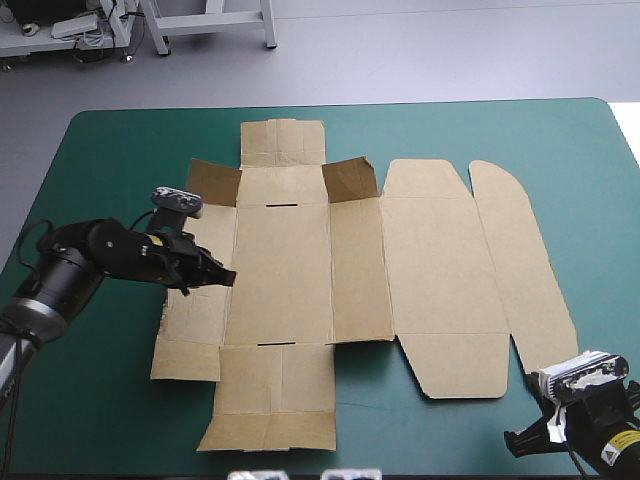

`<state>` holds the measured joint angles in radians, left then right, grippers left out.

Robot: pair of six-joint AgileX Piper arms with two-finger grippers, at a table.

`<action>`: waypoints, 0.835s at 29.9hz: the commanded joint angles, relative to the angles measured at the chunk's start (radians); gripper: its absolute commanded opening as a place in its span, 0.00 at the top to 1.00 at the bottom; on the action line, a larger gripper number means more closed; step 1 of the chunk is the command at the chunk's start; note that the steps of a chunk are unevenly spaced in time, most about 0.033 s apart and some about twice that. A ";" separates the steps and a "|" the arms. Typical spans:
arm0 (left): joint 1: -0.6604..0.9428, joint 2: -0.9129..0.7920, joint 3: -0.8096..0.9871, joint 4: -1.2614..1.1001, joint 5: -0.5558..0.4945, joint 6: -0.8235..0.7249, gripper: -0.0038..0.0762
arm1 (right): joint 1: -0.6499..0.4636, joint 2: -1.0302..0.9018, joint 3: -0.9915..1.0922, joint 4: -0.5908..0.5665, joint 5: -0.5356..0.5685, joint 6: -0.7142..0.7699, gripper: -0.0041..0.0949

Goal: Fold the box

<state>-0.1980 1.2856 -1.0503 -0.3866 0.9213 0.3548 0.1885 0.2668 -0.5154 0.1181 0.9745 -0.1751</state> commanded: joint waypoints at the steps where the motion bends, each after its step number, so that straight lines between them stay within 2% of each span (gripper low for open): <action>1: 0.174 -0.024 -0.035 -0.210 0.099 0.186 0.93 | -0.002 0.012 -0.025 0.004 -0.050 -0.005 0.97; 6: 0.440 -0.024 -0.035 -0.317 0.288 0.312 0.93 | -0.002 0.012 -0.025 0.004 -0.050 -0.005 0.97; 11: 0.593 -0.024 -0.035 -0.299 0.348 0.361 0.93 | -0.002 0.012 -0.025 0.004 -0.050 -0.005 0.97; 14: 0.640 -0.024 -0.035 -0.299 0.332 0.396 0.93 | -0.002 0.012 -0.025 0.004 -0.050 -0.005 0.97; 17: 0.649 -0.024 -0.035 -0.264 0.261 0.373 0.93 | -0.002 0.012 -0.025 0.006 -0.049 -0.005 0.97; 21: 0.649 -0.004 -0.035 -0.225 0.232 0.346 0.92 | -0.002 0.012 -0.025 0.022 -0.049 -0.005 0.97; 23: 0.649 0.020 -0.035 -0.225 0.243 0.327 0.88 | -0.002 0.012 -0.025 0.031 -0.049 -0.005 0.97; 25: 0.649 0.052 -0.035 -0.232 0.243 0.291 0.79 | -0.002 0.012 -0.025 0.042 -0.049 -0.005 0.97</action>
<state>0.4503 1.3246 -1.0535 -0.5727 1.1742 0.6897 0.1885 0.2668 -0.5154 0.1380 0.9802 -0.1751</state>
